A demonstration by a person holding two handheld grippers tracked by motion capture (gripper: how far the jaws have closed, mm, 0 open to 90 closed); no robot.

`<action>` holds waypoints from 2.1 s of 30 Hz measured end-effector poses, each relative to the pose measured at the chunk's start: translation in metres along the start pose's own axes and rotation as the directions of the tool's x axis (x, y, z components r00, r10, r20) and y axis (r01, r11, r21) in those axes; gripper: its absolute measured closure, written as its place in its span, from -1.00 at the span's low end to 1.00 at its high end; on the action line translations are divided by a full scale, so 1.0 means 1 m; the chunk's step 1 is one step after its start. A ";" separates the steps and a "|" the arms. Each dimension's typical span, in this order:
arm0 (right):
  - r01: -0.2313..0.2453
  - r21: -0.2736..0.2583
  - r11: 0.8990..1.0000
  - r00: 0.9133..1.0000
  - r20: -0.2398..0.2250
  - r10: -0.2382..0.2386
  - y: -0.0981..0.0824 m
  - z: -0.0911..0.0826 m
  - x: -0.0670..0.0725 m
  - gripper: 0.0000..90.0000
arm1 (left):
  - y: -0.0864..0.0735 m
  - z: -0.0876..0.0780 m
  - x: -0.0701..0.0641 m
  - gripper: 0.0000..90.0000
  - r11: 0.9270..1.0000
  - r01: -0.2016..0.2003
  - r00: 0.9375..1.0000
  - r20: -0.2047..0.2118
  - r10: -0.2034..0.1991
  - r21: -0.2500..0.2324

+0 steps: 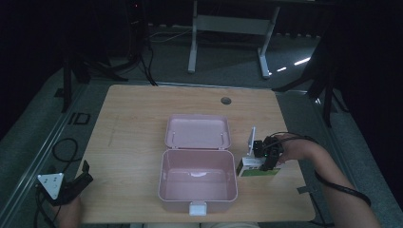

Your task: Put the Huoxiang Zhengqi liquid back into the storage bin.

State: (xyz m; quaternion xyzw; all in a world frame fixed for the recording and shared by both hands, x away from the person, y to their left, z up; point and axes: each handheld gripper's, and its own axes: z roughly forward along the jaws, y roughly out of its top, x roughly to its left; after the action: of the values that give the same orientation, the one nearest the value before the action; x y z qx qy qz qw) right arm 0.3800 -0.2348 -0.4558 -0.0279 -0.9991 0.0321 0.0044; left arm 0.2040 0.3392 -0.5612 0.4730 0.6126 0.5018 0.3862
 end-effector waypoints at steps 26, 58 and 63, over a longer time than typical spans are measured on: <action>0.062 0.046 0.997 0.998 -0.021 -0.061 0.002 -0.014 0.024 0.37 | 0.000 0.000 0.000 -0.94 1.000 0.009 1.000 -0.006 -0.009 -0.002; 0.029 0.034 0.999 0.999 -0.021 -0.028 -0.009 -0.042 0.086 0.37 | 0.000 0.000 0.002 -0.94 1.000 0.013 1.000 0.003 -0.013 -0.010; 0.018 0.048 0.999 1.000 -0.016 -0.018 -0.010 -0.051 0.092 0.37 | 0.000 -0.001 0.002 -0.94 1.000 0.014 1.000 0.003 -0.014 -0.012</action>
State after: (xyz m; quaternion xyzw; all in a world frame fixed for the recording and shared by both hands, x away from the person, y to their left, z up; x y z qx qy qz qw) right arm 0.2885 -0.2359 -0.4036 -0.0190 -0.9982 0.0559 0.0130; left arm 0.2029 0.3409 -0.5611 0.4672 0.6122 0.5020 0.3936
